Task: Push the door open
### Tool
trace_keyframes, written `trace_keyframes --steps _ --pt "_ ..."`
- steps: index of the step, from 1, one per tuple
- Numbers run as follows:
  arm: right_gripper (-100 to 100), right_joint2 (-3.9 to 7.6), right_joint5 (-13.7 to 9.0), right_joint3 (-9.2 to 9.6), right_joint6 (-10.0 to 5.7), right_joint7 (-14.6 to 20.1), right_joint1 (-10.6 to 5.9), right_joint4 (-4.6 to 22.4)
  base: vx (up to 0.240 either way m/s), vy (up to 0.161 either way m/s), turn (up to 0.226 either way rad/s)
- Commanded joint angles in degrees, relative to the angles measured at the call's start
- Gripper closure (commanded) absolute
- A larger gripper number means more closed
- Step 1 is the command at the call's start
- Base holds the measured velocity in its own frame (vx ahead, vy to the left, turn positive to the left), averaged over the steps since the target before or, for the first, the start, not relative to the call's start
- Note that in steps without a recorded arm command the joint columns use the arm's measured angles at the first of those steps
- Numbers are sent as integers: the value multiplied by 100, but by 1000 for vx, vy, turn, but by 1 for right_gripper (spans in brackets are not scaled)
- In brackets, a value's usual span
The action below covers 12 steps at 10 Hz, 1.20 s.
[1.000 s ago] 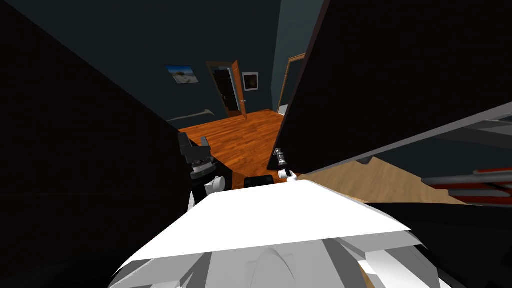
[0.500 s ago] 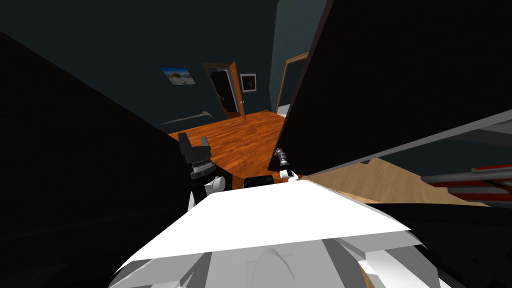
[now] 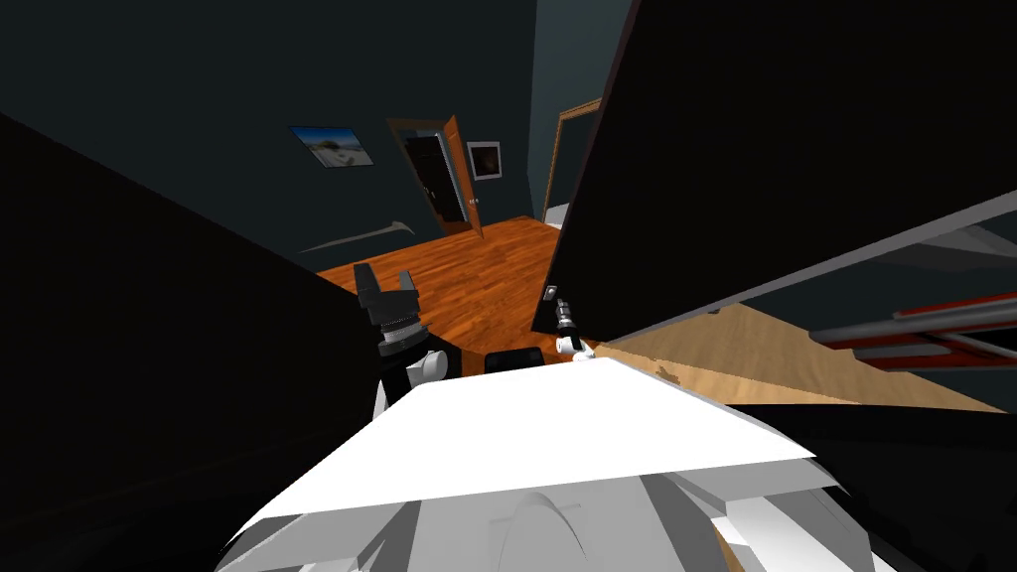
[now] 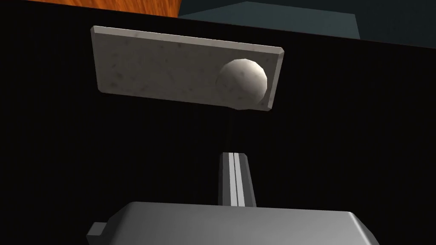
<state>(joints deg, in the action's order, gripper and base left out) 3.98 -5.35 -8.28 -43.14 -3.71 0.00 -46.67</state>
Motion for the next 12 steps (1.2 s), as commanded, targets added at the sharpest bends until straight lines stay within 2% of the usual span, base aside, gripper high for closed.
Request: trace_keyframes --steps 1,4,5,6,7,8,10,12 --pt "-100 -119 3 12 12 -92 8 -44 -210 50 -74" --pt "-100 -509 8 33 34 -240 25 -129 -191 56 -81" --pt "-100 -509 8 33 34 -240 25 -129 -95 43 -22" --pt "-100 -654 9 38 39 -274 28 -149 -66 22 -28" --pt "-100 -597 9 33 39 -265 24 -136 -31 12 -6" --pt "-100 -422 1 17 9 -276 17 -113 115 -36 22" --pt "-100 -310 -8 0 -15 -276 15 -95 192 -58 29" --pt "-100 -263 -21 -24 -50 -276 11 -70 231 -28 28"
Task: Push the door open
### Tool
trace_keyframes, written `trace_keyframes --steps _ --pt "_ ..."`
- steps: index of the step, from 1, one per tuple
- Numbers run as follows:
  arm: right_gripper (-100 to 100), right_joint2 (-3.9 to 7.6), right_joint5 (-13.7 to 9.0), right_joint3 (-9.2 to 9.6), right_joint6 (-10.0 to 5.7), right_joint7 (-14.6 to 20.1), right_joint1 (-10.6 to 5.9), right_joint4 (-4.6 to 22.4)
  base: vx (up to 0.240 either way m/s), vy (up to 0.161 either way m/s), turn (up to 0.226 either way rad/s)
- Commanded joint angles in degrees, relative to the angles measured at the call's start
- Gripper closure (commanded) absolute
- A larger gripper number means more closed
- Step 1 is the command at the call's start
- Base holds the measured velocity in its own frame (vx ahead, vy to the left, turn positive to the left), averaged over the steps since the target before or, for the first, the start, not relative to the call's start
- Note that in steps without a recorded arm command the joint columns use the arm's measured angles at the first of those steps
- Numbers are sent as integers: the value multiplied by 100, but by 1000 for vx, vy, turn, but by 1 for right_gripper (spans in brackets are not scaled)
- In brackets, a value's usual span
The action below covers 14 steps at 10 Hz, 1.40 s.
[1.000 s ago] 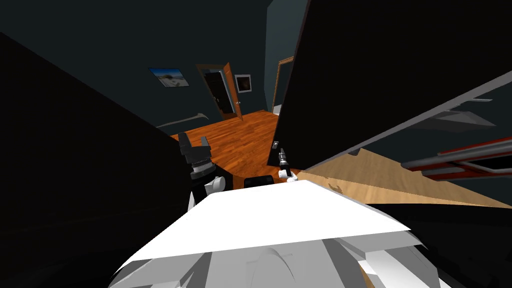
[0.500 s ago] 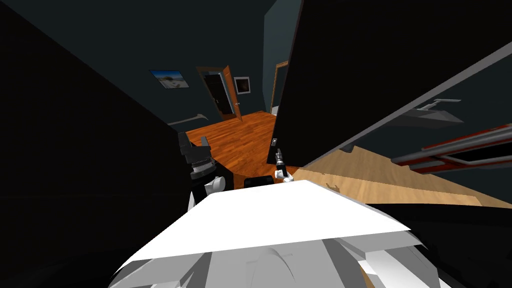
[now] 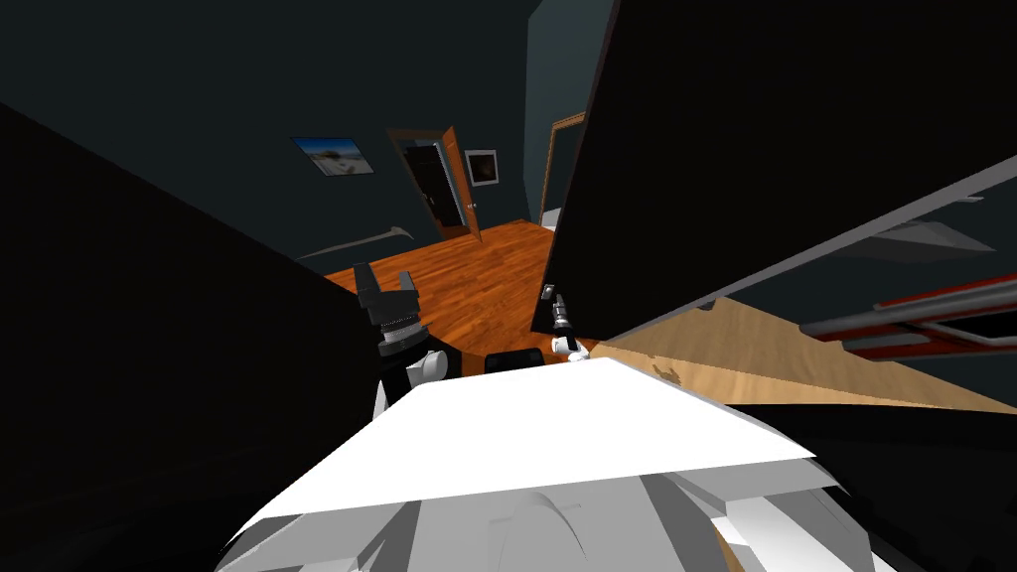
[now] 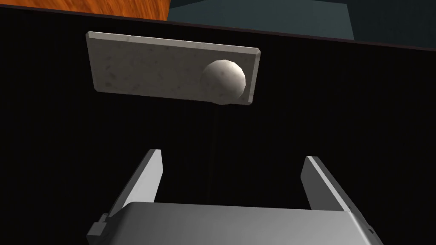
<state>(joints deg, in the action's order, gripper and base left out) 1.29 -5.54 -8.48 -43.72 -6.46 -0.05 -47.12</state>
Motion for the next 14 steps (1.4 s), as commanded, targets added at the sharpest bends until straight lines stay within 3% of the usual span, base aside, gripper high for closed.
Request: trace_keyframes --steps 1,4,5,6,11,12,14 --pt "-100 -10 -7 -14 -7 -1 14 -16 255 -13 27" --pt "-100 -282 -27 -52 -60 0 8 22 256 -37 25" --pt "-100 -221 -21 -38 -42 7 53 -24 83 -27 -4" --pt "100 -221 -21 -38 -42 7 53 -24 -15 9 8" --pt "100 -221 -21 -38 -42 7 53 -24 -14 4 1" --pt "100 -100 -81 -141 -14 -25 59 -25 111 17 -26" --pt "100 -42 -125 -216 -5 -46 57 -35 164 61 -53"
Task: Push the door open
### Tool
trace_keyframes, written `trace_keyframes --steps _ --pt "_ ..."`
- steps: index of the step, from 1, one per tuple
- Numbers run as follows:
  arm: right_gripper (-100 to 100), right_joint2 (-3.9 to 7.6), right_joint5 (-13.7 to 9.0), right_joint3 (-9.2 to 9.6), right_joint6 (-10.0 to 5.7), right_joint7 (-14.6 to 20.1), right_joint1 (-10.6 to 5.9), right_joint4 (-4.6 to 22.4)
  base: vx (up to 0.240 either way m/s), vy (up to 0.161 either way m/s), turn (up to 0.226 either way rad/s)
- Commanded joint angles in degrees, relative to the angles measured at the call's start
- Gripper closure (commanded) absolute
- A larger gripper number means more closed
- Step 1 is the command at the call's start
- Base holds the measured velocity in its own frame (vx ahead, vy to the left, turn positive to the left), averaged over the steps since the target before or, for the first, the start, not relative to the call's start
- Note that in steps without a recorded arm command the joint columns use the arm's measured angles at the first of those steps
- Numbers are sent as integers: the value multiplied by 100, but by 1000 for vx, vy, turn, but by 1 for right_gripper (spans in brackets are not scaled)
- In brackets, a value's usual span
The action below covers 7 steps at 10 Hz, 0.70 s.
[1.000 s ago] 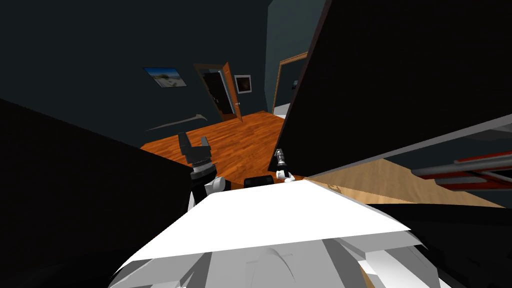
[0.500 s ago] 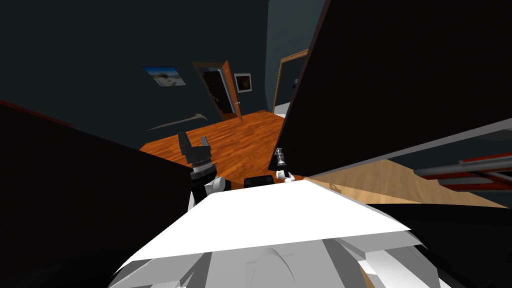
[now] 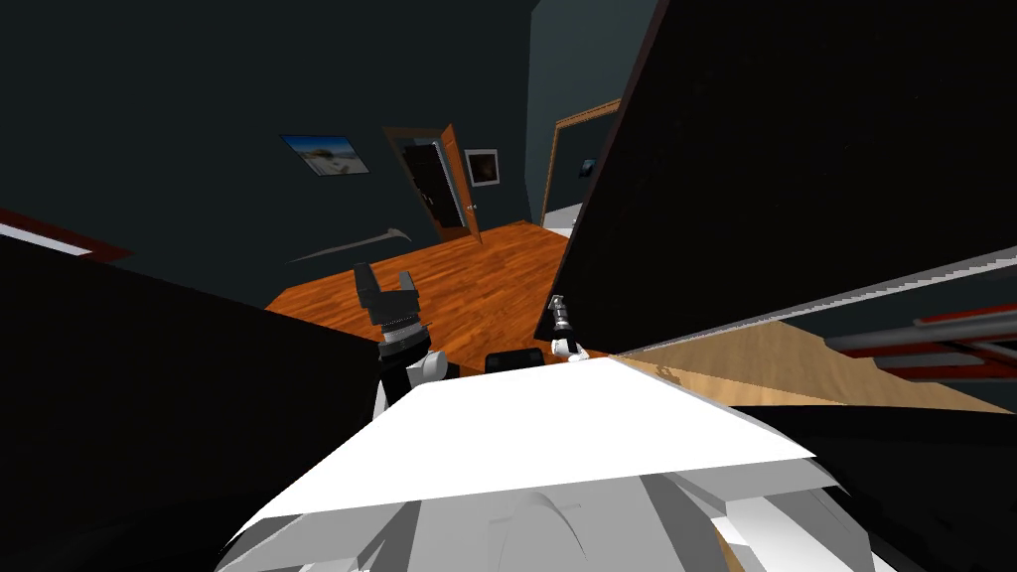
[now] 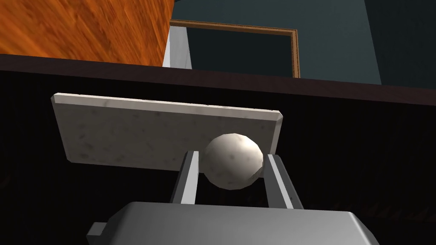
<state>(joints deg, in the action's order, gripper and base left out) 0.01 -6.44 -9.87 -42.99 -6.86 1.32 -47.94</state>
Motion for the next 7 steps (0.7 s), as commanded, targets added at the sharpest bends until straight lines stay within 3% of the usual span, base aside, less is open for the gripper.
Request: trace_keyframes --steps 1,4,7 --pt "100 119 -69 -135 -70 -22 -82 41 186 22 -57" --pt "100 161 -163 -294 -50 -65 -86 21 175 15 -40" --pt "100 127 -278 -488 -26 -118 -91 -4 187 33 -65"
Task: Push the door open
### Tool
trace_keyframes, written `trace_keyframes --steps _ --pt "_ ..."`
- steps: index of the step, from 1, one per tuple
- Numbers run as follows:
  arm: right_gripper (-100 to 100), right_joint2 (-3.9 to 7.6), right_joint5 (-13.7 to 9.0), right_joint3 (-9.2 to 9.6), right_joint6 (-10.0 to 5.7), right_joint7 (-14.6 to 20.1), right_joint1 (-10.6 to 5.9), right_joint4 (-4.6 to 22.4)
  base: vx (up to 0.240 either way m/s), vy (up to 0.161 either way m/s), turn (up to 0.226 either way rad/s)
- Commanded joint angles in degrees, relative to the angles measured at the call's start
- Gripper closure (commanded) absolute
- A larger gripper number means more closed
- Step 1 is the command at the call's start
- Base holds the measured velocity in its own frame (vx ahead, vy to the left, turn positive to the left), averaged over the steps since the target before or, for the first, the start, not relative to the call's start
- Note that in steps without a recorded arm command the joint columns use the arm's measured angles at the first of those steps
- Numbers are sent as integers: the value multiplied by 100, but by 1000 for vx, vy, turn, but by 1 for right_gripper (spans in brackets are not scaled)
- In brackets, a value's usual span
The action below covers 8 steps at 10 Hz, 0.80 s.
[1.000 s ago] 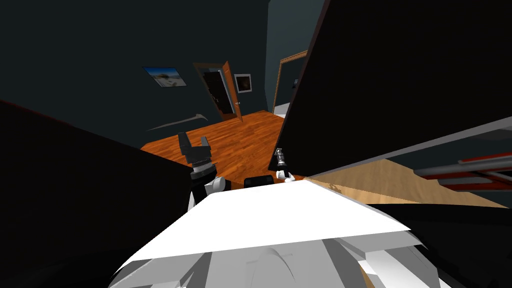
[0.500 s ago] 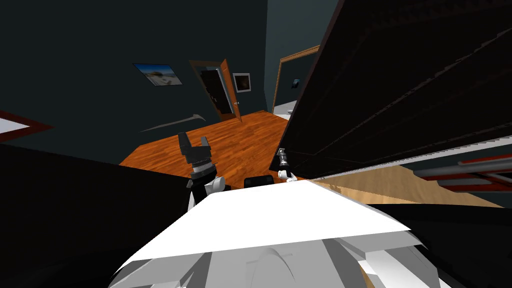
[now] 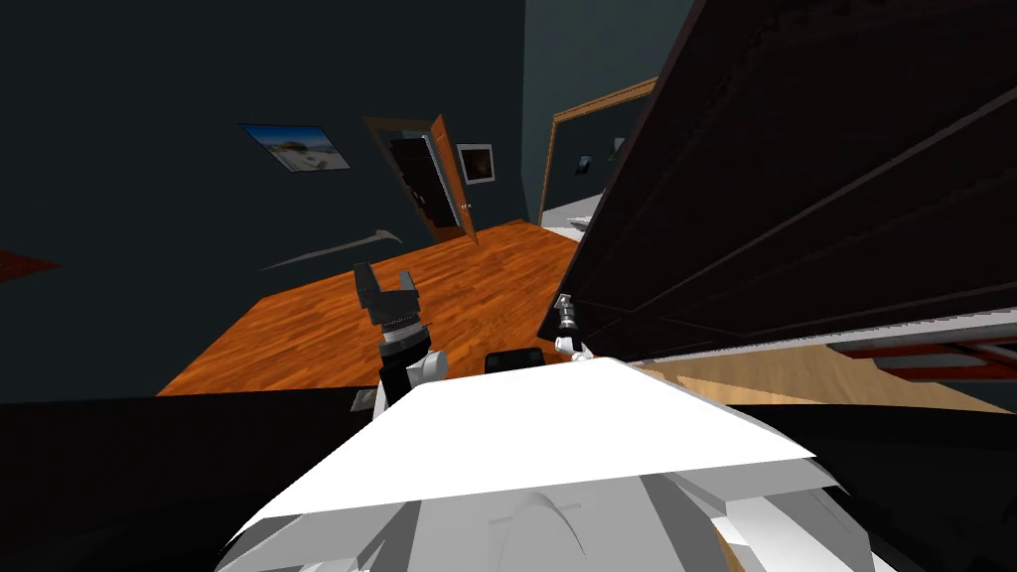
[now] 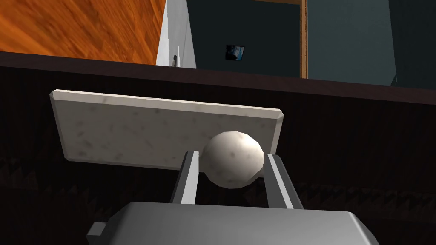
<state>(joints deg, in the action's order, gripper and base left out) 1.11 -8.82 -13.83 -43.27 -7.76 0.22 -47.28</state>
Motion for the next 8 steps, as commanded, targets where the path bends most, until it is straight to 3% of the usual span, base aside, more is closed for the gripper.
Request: trace_keyframes --steps 1,4,5,6,8 --pt "100 -13 -75 -152 10 -45 18 -76 196 66 -82" --pt "100 -196 -188 -342 34 -97 14 -100 192 32 -82" --pt "100 -164 -164 -300 48 -87 32 -77 72 3 -22" --pt "100 -45 -231 -417 39 -122 37 -99 142 16 -26" --pt "100 25 -288 -517 34 -154 44 -110 209 8 -35"
